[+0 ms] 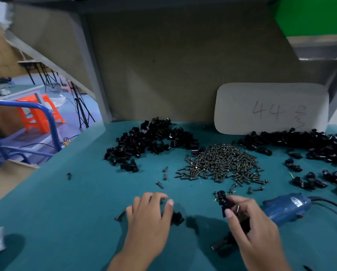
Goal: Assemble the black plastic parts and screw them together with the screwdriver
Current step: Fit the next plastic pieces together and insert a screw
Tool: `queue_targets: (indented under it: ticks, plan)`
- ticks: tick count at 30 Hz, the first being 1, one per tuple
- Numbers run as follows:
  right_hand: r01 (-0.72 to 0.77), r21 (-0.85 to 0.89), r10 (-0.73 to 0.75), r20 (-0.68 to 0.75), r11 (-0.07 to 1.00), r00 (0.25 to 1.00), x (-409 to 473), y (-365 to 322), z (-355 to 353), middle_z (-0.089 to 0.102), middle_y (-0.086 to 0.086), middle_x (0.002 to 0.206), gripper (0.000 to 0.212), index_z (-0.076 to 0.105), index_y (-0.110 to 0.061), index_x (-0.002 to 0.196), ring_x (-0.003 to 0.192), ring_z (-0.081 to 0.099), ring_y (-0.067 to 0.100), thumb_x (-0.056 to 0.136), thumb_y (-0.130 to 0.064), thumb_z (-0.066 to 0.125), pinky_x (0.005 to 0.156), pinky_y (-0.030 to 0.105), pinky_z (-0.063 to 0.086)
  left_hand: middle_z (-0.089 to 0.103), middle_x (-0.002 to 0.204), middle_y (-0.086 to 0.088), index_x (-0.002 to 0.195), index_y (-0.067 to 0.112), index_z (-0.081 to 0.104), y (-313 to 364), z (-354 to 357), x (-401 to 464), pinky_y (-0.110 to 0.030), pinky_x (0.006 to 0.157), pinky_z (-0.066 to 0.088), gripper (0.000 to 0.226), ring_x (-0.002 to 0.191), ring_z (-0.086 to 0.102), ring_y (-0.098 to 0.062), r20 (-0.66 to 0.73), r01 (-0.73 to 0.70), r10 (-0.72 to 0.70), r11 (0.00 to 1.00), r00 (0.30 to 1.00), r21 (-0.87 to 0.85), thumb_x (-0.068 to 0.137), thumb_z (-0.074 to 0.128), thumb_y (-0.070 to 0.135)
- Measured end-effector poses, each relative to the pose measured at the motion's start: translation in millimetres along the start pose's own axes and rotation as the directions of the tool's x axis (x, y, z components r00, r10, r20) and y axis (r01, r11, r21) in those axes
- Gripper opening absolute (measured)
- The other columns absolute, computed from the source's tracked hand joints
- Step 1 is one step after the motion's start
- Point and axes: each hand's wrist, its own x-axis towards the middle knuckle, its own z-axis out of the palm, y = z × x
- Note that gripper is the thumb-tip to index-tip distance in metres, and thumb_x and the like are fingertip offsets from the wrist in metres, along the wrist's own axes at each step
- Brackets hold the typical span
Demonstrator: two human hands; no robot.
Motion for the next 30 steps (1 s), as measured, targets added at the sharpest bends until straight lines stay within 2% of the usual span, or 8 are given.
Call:
queue_targets:
  ticks: [5,9,14,17,19,23,27,30]
  plan:
    - [0.05,0.008,-0.05,-0.007,0.999,0.999,-1,4,0,0.053,-0.034,0.128,0.007,0.049,-0.039,0.088,0.103,0.055,-0.018,0.093,-0.045,0.05,0.08,-0.004,0.035,0.054,0.132,0.006,0.131,0.029,0.055,-36,-36,71,-0.045,0.108,0.033,0.036,0.126,0.043,-0.02,-0.362,0.121,-0.122,0.992,0.924,-0.025,0.098,0.052,0.044]
    - [0.07,0.041,-0.072,0.029,0.997,0.997,-4,9,5,0.056,-0.034,0.124,0.006,0.049,-0.039,0.09,0.106,0.058,-0.013,0.095,-0.043,0.052,0.084,-0.001,0.038,0.05,0.149,-0.004,0.15,0.019,0.043,-64,-44,118,-0.05,0.113,0.033,0.055,0.136,0.044,-0.031,-0.268,0.239,-0.223,0.971,0.937,0.028,0.099,0.062,0.026]
    - [0.09,0.04,-0.091,0.023,0.995,0.996,-4,13,4,0.057,-0.034,0.12,0.005,0.048,-0.041,0.093,0.104,0.059,-0.01,0.095,-0.043,0.052,0.085,0.002,0.04,0.07,0.121,-0.007,0.126,0.017,0.066,-72,-36,122,-0.043,0.101,0.039,0.027,0.113,0.062,-0.029,-0.257,0.257,-0.251,0.966,0.933,-0.01,0.1,0.063,0.02]
    - [0.08,0.054,-0.081,0.01,0.995,0.997,-3,11,2,0.058,-0.033,0.119,0.005,0.05,-0.04,0.093,0.107,0.059,-0.008,0.096,-0.043,0.053,0.086,0.002,0.038,0.073,0.107,-0.001,0.112,0.023,0.068,-50,-42,94,-0.031,0.082,0.048,0.014,0.099,0.066,-0.016,-0.296,0.123,-0.206,0.954,0.933,-0.275,0.101,0.06,0.02]
    - [0.09,0.068,-0.09,0.0,0.994,0.996,-3,9,2,0.058,-0.032,0.118,0.005,0.052,-0.037,0.094,0.108,0.058,-0.008,0.096,-0.041,0.054,0.087,0.003,0.037,0.075,0.087,0.011,0.099,0.037,0.063,-25,-39,62,-0.028,0.068,0.045,0.011,0.081,0.066,-0.002,-0.27,0.032,-0.189,0.868,0.944,-0.496,0.101,0.058,0.027]
    - [0.094,0.081,-0.095,0.01,0.992,0.995,-5,6,2,0.057,-0.031,0.119,0.008,0.052,-0.034,0.094,0.109,0.055,-0.01,0.097,-0.042,0.053,0.089,0.002,0.035,0.07,0.079,0.01,0.095,0.044,0.062,23,-17,-2,-0.034,0.075,0.047,0.015,0.073,0.064,-0.008,-0.08,-0.033,-0.055,0.589,0.995,-0.808,0.104,0.052,0.037]
    - [0.146,0.107,-0.146,-0.003,0.984,0.989,-7,4,-1,0.057,-0.028,0.122,0.008,0.05,-0.032,0.094,0.115,0.056,-0.007,0.097,-0.038,0.055,0.092,0.004,0.035,0.053,0.067,0.01,0.086,0.035,0.058,48,4,-31,-0.036,0.075,0.036,0.03,0.067,0.046,-0.012,-0.02,-0.024,0.014,0.45,1.0,-0.893,0.098,0.041,0.057]
    - [0.191,0.118,-0.19,-0.018,0.974,0.982,-7,2,-1,0.055,-0.032,0.124,0.007,0.049,-0.033,0.096,0.117,0.055,-0.008,0.097,-0.035,0.055,0.095,0.005,0.036,0.049,0.065,0.006,0.074,0.034,0.051,54,8,-37,-0.037,0.072,0.032,0.029,0.064,0.04,-0.015,0.015,0.007,0.023,0.324,1.0,-0.946,0.094,0.04,0.051]
